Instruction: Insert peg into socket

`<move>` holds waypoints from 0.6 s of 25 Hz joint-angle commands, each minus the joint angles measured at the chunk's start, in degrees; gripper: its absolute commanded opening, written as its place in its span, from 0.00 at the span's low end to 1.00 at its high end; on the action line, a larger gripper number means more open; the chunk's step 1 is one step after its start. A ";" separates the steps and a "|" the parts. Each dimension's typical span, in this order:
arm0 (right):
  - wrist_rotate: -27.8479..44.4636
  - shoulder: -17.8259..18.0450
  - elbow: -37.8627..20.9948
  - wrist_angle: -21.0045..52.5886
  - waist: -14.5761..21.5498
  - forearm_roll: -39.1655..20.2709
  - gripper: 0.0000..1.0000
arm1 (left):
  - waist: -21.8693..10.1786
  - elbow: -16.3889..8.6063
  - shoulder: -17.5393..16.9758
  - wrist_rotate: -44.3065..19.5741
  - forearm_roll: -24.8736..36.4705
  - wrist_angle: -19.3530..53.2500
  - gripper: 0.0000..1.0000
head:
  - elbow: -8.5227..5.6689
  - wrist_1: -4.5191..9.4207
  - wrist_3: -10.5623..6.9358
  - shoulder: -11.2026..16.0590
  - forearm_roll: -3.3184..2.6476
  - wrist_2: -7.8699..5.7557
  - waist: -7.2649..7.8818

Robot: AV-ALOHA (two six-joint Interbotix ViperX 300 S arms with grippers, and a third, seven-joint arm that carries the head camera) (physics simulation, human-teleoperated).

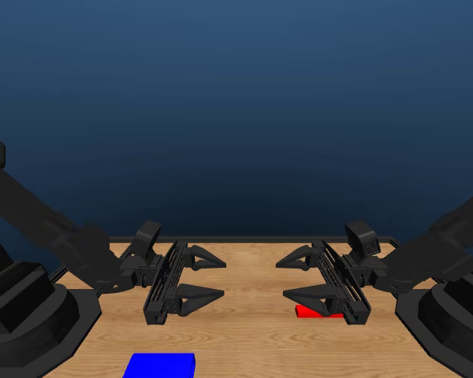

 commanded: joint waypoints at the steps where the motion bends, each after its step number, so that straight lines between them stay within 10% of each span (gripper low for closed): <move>1: 3.26 1.64 1.93 -0.01 0.76 5.12 1.00 | -4.98 1.22 2.11 -2.78 -5.65 -12.31 1.00 | -4.79 14.36 0.69 0.59 -0.13 -0.30 -0.35; 10: 2.42 0.60 0.25 2.48 1.87 5.07 1.00 | -8.49 0.56 3.53 -0.55 -9.75 -16.06 1.00 | -5.32 15.05 3.31 0.82 -0.57 -1.53 -1.39; 15: 1.22 0.53 -3.08 7.93 3.36 4.64 1.00 | -12.58 0.25 2.13 -1.55 -17.21 -3.01 1.00 | -5.38 15.39 5.15 2.11 -0.57 -1.61 -1.65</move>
